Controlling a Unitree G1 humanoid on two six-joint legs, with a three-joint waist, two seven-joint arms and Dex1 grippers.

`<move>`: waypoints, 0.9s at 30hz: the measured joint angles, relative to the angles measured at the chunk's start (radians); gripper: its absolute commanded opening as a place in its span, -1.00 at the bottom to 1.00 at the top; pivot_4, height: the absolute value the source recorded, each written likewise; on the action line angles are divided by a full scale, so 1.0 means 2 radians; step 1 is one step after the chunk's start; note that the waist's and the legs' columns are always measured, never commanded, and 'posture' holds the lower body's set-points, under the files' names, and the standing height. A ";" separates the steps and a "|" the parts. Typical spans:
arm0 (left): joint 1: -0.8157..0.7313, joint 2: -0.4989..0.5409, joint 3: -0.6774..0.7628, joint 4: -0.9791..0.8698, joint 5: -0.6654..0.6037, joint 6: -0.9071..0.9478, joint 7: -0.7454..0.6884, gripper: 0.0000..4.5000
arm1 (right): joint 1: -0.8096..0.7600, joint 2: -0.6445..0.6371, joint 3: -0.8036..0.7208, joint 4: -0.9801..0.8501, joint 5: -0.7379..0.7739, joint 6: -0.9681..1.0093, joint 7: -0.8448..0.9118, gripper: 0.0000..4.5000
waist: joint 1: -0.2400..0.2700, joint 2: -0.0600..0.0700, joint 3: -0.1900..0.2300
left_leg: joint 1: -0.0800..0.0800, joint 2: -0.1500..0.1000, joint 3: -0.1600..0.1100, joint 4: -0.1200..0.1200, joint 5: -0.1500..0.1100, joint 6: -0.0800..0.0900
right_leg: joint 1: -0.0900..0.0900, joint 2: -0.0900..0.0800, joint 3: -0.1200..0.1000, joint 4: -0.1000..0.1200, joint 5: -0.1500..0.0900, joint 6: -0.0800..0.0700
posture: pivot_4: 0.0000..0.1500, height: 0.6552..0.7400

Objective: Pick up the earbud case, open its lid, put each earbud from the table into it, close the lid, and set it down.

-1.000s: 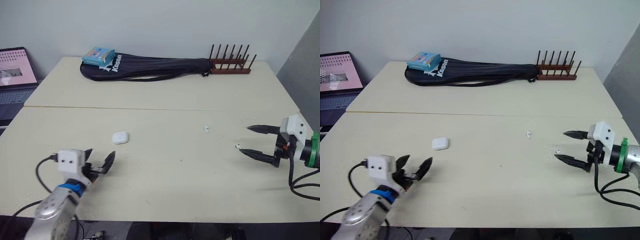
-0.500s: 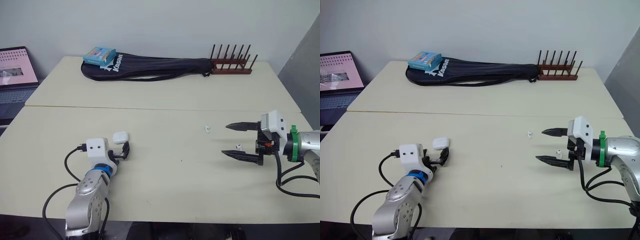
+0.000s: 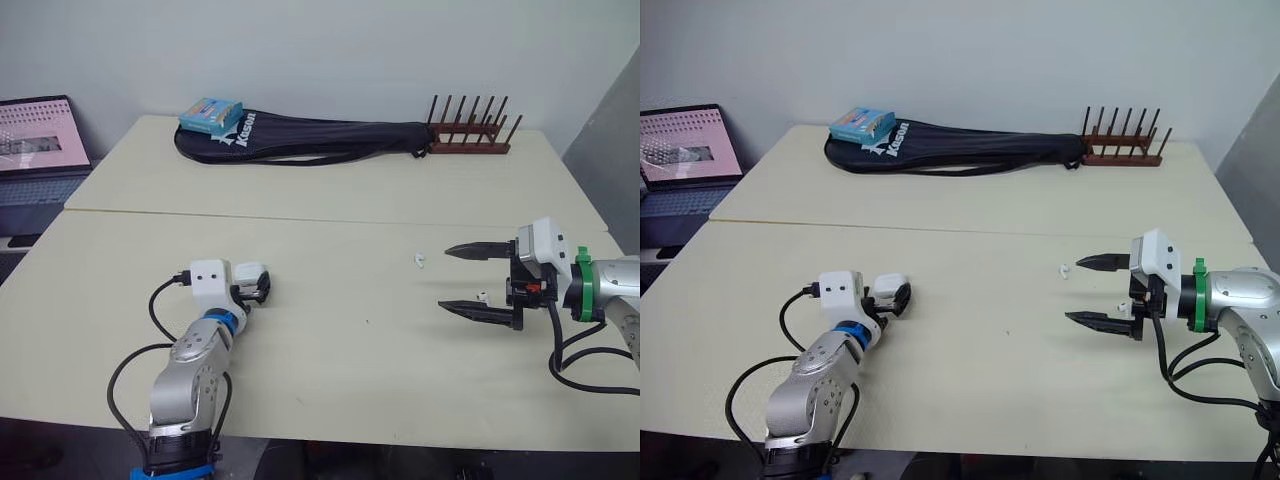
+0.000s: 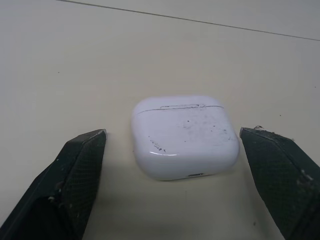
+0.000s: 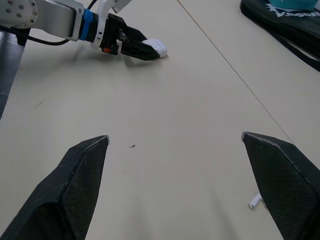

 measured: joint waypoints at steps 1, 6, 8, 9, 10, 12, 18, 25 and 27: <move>-0.001 0.000 0.000 0.000 0.001 0.001 0.000 0.92 | 0.000 0.000 0.000 0.000 0.000 0.000 0.000 0.99 | 0.000 0.000 0.000 | 0.000 0.000 0.000 0.000 0.000 0.000 | 0.000 0.000 0.000 0.000 0.000 0.000 | 1.00 0.70; -0.019 0.019 -0.005 0.021 0.007 0.009 -0.008 0.32 | 0.000 0.000 0.000 0.000 0.000 0.000 0.002 1.00 | 0.001 0.000 0.000 | 0.000 0.000 -0.001 0.000 0.000 0.000 | 0.000 0.000 -0.001 0.000 0.000 0.000 | 1.00 0.70; -0.022 0.030 -0.007 0.032 0.008 0.009 -0.020 0.29 | 0.000 0.000 0.000 0.000 0.000 0.000 0.004 1.00 | 0.001 0.001 -0.001 | 0.000 0.000 -0.001 0.000 0.000 0.000 | 0.001 0.000 -0.001 0.000 0.000 0.000 | 1.00 0.70; -0.024 0.037 -0.008 0.038 0.008 0.008 -0.026 0.29 | 0.000 0.000 0.000 -0.001 0.000 0.000 0.004 1.00 | 0.001 0.002 -0.001 | 0.000 0.000 -0.001 0.000 0.000 0.000 | 0.001 0.000 -0.001 -0.001 0.000 0.000 | 1.00 0.70; -0.026 0.044 -0.009 0.042 0.008 0.008 -0.034 0.29 | 0.000 0.000 0.000 -0.001 0.000 0.000 0.004 1.00 | 0.001 0.002 -0.001 | 0.000 0.000 -0.001 0.000 0.000 0.000 | 0.001 0.000 -0.001 -0.001 0.000 0.000 | 1.00 0.70; -0.026 0.055 -0.011 0.050 0.008 0.003 -0.047 0.29 | 0.000 0.000 0.000 -0.002 0.000 0.001 0.004 1.00 | 0.001 0.003 -0.002 | 0.001 0.000 -0.001 0.000 0.000 0.000 | 0.001 0.000 -0.001 -0.001 0.000 0.000 | 1.00 0.70; -0.005 0.094 -0.027 0.054 0.009 -0.050 -0.120 0.29 | 0.001 -0.001 0.000 -0.018 0.003 0.017 -0.005 1.00 | -0.003 0.005 -0.003 | 0.000 0.000 -0.001 -0.001 0.000 0.000 | 0.001 0.000 -0.001 -0.003 0.000 0.000 | 1.00 0.70; 0.027 0.109 -0.154 0.018 -0.006 -0.159 -0.299 0.29 | 0.001 -0.002 0.026 -0.062 0.040 0.128 -0.051 1.00 | 0.007 0.004 -0.003 | -0.008 0.001 -0.002 -0.001 0.000 -0.001 | -0.003 -0.002 -0.002 -0.008 0.000 0.000 | 1.00 0.70; 0.026 0.114 -0.171 0.011 -0.006 -0.189 -0.331 0.29 | -0.002 -0.003 0.047 -0.074 0.053 0.178 -0.070 1.00 | 0.007 0.004 -0.003 | -0.008 0.001 -0.002 -0.001 0.000 0.000 | -0.004 -0.001 -0.002 -0.008 0.000 0.000 | 1.00 0.70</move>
